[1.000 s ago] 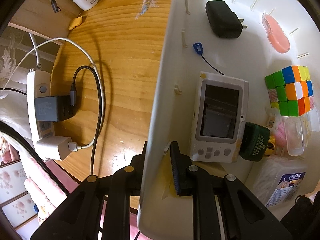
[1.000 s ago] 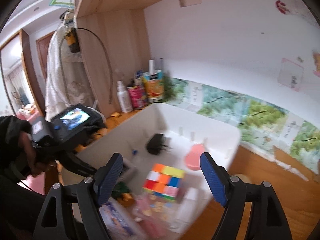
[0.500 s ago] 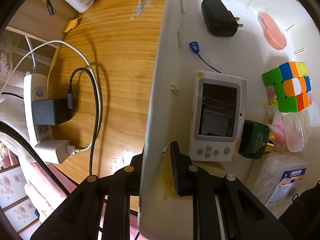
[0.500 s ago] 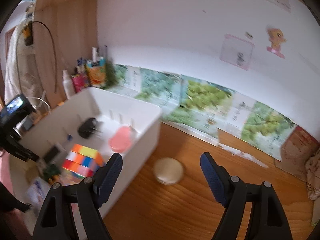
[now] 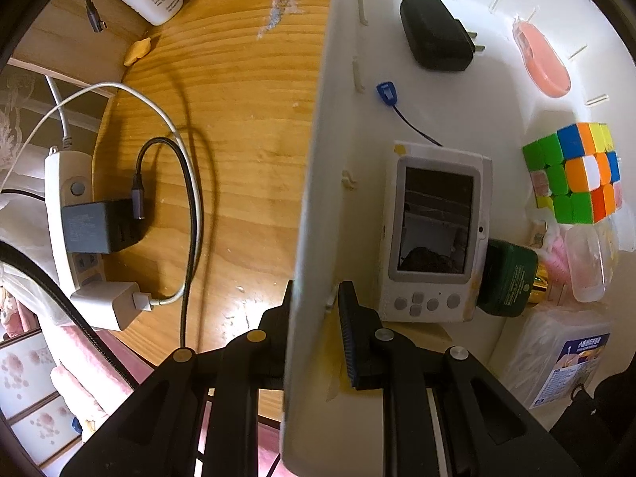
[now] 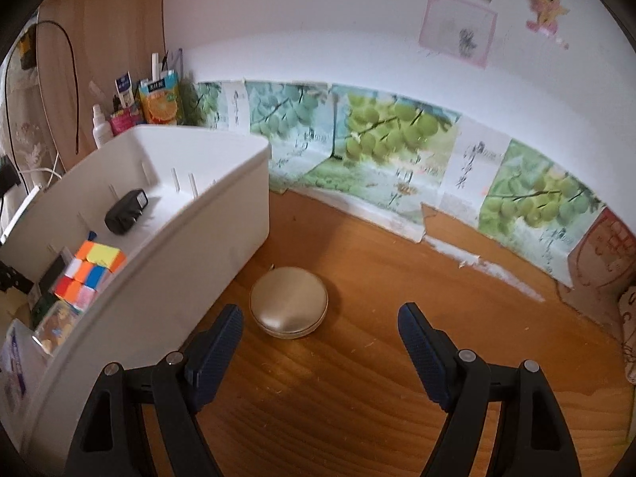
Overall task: Organize rigid objects
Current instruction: 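Move the right tool back over the round beige case, then grasp the round beige case with the right tool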
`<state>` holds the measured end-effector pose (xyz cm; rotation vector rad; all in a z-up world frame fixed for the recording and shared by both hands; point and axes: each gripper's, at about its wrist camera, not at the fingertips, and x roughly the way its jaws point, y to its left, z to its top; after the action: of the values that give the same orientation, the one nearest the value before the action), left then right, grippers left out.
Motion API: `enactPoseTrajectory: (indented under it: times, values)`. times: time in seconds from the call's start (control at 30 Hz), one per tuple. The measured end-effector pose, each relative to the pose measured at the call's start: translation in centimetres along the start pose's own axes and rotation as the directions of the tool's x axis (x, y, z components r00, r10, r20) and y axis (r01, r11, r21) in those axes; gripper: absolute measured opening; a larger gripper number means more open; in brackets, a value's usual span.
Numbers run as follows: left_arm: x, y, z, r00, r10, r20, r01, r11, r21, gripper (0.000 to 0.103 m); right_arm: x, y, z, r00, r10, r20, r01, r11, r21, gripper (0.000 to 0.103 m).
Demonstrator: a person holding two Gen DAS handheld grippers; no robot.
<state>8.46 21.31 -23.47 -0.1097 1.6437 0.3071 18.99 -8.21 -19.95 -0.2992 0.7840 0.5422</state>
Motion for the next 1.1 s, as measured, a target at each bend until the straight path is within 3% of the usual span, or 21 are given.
enactPoseTrajectory:
  times: [0.63,0.9,1.03,1.1]
  values:
    - [-0.7,1.6,1.5,0.999,-0.043,-0.022,0.043,0.999,-0.004,0.02,5.2,1.0,0.6,0.995,0.045,-0.086,-0.043,0.999,0.022,0.08]
    - [-1.2,1.6,1.6,0.999,-0.052,-0.015,0.052,0.999,-0.012,0.022,5.2,1.0,1.1,0.995,0.067,-0.068,-0.064,0.997,0.043,0.057]
    - [-1.6,2.0,1.4,0.999,-0.05,-0.007,0.05,0.999,-0.015,0.024,5.1,1.5,1.2,0.995,0.066,-0.077,-0.063,0.997,0.039,0.056]
    - [-2.0,1.9,1.1,0.999,-0.054,0.001,0.054,0.998,-0.017,0.03,5.0,1.4,1.2,0.995,0.065,-0.079,-0.061,0.997,0.041,0.056]
